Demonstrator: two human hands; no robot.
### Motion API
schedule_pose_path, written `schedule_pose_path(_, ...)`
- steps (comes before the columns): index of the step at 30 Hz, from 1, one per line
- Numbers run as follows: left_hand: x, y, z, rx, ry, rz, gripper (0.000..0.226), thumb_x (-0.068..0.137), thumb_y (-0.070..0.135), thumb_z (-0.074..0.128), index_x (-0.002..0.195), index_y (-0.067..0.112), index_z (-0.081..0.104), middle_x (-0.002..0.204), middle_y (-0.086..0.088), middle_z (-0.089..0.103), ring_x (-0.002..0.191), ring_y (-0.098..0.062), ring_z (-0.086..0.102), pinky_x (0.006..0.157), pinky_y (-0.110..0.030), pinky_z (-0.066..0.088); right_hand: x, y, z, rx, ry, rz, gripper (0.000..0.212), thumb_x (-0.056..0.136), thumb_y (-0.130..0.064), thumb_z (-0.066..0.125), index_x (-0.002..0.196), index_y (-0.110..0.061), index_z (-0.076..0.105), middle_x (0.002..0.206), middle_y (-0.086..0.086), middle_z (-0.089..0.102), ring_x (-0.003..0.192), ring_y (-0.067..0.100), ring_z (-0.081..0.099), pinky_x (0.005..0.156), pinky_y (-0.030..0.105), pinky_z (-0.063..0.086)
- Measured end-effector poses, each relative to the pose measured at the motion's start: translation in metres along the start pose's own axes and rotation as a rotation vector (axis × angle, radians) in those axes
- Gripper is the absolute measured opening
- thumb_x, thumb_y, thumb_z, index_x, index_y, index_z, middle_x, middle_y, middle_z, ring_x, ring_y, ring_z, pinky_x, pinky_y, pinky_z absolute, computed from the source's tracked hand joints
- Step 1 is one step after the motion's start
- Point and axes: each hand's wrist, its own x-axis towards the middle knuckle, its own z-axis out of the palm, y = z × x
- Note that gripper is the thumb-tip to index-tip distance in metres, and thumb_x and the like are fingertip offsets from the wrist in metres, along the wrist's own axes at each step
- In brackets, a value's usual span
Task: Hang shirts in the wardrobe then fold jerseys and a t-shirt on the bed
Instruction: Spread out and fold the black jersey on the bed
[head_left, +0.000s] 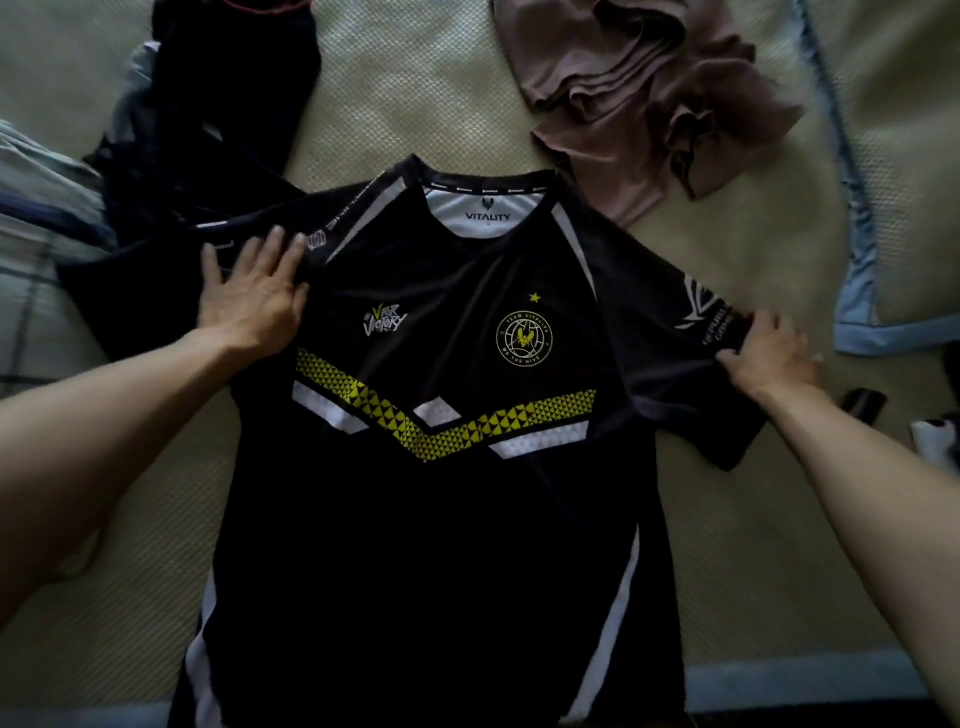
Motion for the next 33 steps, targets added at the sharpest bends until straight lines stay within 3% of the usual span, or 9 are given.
schedule_pose_path(4,-0.006,-0.02,-0.012,-0.052,0.105,-0.232,0.083,0.095,0.036,0.057,0.159,0.01,0.011,0.167,-0.016,0.008,0.153,-0.032,0.014,0.12,-0.063,0.001,-0.018,-0.007,0.002,-0.016,0.102,0.082,0.07,0.087,-0.04,0.065,0.141,-0.006,0.035,0.145,0.025,0.04,0.132,0.044,0.041,0.107,0.06,0.031)
schedule_pose_path(7,-0.004,-0.052,-0.022,0.039,0.162,-0.317,0.1,0.075,0.031,0.083,0.149,0.001,0.022,0.151,-0.033,0.03,0.137,-0.048,0.032,0.115,-0.066,0.018,-0.039,-0.015,0.005,-0.192,0.256,-0.229,0.07,0.075,-0.043,0.069,0.129,-0.005,0.045,0.128,0.023,0.05,0.114,0.042,0.052,0.097,0.054,0.038)
schedule_pose_path(10,0.023,-0.106,-0.008,-0.075,0.065,-0.411,0.074,0.072,0.021,0.087,0.123,-0.001,0.039,0.107,-0.042,0.055,0.097,-0.055,0.058,0.092,-0.064,0.047,-0.062,-0.032,0.023,-0.209,0.235,-0.553,0.058,0.074,-0.03,0.069,0.125,-0.009,0.052,0.117,0.017,0.055,0.102,0.037,0.057,0.084,0.047,0.048)
schedule_pose_path(13,0.048,-0.15,-0.005,-0.229,0.007,-0.407,0.041,0.07,0.028,0.089,0.091,0.011,0.057,0.082,-0.031,0.064,0.076,-0.044,0.067,0.073,-0.059,0.058,-0.078,-0.036,0.036,-0.23,0.18,-0.493,0.045,0.085,-0.02,0.063,0.127,-0.014,0.049,0.121,0.014,0.052,0.107,0.034,0.057,0.085,0.047,0.048)
schedule_pose_path(18,-0.014,-0.011,-0.136,-0.551,-0.163,-0.146,0.024,0.079,0.017,0.084,0.093,0.005,0.069,0.083,-0.019,0.067,0.07,-0.024,0.061,0.063,-0.029,0.048,-0.087,-0.053,0.015,-0.055,0.203,-0.337,0.036,0.089,-0.011,0.053,0.125,-0.011,0.05,0.124,0.015,0.055,0.109,0.036,0.06,0.09,0.048,0.049)
schedule_pose_path(21,-0.035,0.083,-0.184,-0.857,-0.387,-0.021,0.014,0.085,0.015,0.077,0.084,0.007,0.066,0.067,-0.008,0.066,0.049,-0.012,0.06,0.044,-0.019,0.051,-0.126,-0.105,-0.018,0.558,0.06,-0.495,0.043,0.078,-0.019,0.063,0.121,-0.017,0.054,0.118,0.008,0.062,0.104,0.028,0.063,0.09,0.044,0.052)
schedule_pose_path(26,-0.05,0.219,-0.203,-1.235,-0.67,0.194,0.02,0.095,0.002,0.062,0.084,0.016,0.054,0.072,-0.005,0.062,0.054,-0.009,0.065,0.047,-0.022,0.054,-0.19,-0.14,-0.072,1.753,-0.766,-0.338,0.039,0.079,-0.021,0.066,0.118,-0.021,0.061,0.107,0.001,0.07,0.101,0.019,0.066,0.09,0.044,0.052)
schedule_pose_path(30,-0.044,0.276,-0.184,-1.18,-0.68,0.262,0.031,0.094,-0.001,0.056,0.118,0.017,0.049,0.102,-0.014,0.073,0.077,-0.023,0.074,0.065,-0.034,0.061,-0.175,-0.105,-0.046,1.64,-0.24,-0.069,0.024,0.083,0.002,0.068,0.095,-0.018,0.069,0.088,0.003,0.072,0.081,0.017,0.066,0.071,0.033,0.055)
schedule_pose_path(33,-0.021,0.277,-0.153,-0.76,-0.351,0.374,0.027,0.091,0.007,0.055,0.115,0.018,0.057,0.11,-0.016,0.072,0.088,-0.031,0.074,0.072,-0.036,0.06,-0.147,-0.055,-0.022,1.63,-0.299,0.425,0.017,0.078,-0.002,0.056,0.075,-0.018,0.059,0.071,0.002,0.058,0.07,0.02,0.057,0.063,0.033,0.049)
